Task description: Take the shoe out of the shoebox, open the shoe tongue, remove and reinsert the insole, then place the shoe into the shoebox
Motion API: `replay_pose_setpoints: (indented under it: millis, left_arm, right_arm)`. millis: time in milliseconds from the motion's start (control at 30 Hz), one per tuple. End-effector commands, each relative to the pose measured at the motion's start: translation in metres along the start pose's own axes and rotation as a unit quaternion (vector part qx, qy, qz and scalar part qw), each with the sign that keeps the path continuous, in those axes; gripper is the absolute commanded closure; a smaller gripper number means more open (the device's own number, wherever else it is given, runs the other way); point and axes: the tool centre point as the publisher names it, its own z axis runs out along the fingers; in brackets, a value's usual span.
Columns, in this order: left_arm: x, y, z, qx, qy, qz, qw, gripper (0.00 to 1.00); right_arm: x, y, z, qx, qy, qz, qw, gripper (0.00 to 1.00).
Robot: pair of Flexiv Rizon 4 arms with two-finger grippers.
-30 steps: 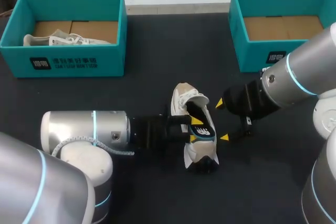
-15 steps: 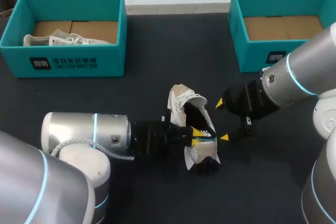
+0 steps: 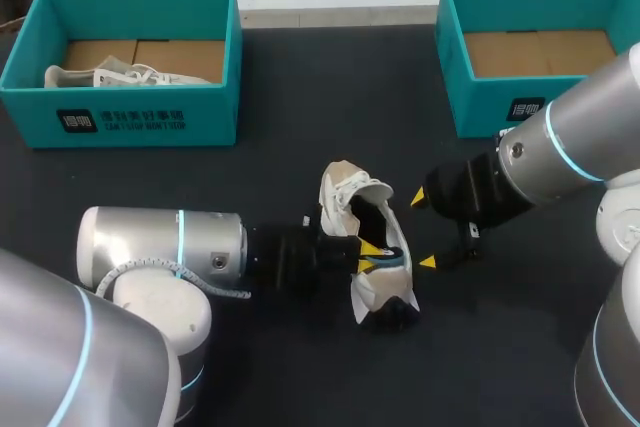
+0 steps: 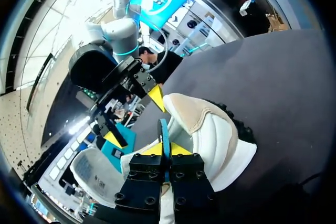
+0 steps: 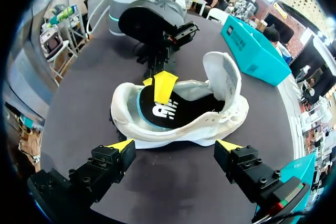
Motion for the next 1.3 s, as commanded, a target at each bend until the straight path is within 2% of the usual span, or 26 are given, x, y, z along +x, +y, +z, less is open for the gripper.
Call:
replay_pose_setpoints:
  millis: [33, 100, 133, 333, 800, 1033, 1300]
  left_arm:
    - [-0.003, -0.006, -0.005, 0.005, -0.01, 0.003, 1.0, 0.69]
    - [-0.007, -0.012, -0.007, 0.009, -0.018, 0.005, 1.0, 0.44]
    - [-0.009, -0.013, -0.008, 0.01, -0.018, 0.006, 1.0, 0.35]
    - [-0.019, -0.024, -0.012, 0.019, -0.023, 0.008, 1.0, 0.33]
    - [-0.034, -0.043, -0.017, 0.035, -0.037, 0.022, 0.998, 0.41]
    - [-0.042, -0.056, -0.026, 0.055, -0.052, 0.008, 0.997, 0.44]
    - [-0.051, -0.064, -0.035, 0.061, -0.025, -0.007, 0.998, 0.44]
  right_arm:
    - [0.001, 0.0, 0.001, 0.0, -0.001, 0.0, 1.0, 0.0]
    - [0.001, 0.0, 0.001, 0.0, -0.001, 0.0, 1.0, 0.0]
    - [0.001, 0.0, 0.001, 0.0, -0.001, 0.0, 1.0, 0.0]
    - [0.001, 0.0, 0.001, 0.0, -0.001, 0.0, 1.0, 0.0]
    - [0.001, 0.0, 0.001, 0.0, -0.001, 0.0, 1.0, 0.0]
    - [0.001, 0.0, 0.001, 0.0, -0.001, 0.0, 1.0, 0.0]
    - [0.001, 0.0, 0.001, 0.0, -0.001, 0.0, 1.0, 0.0]
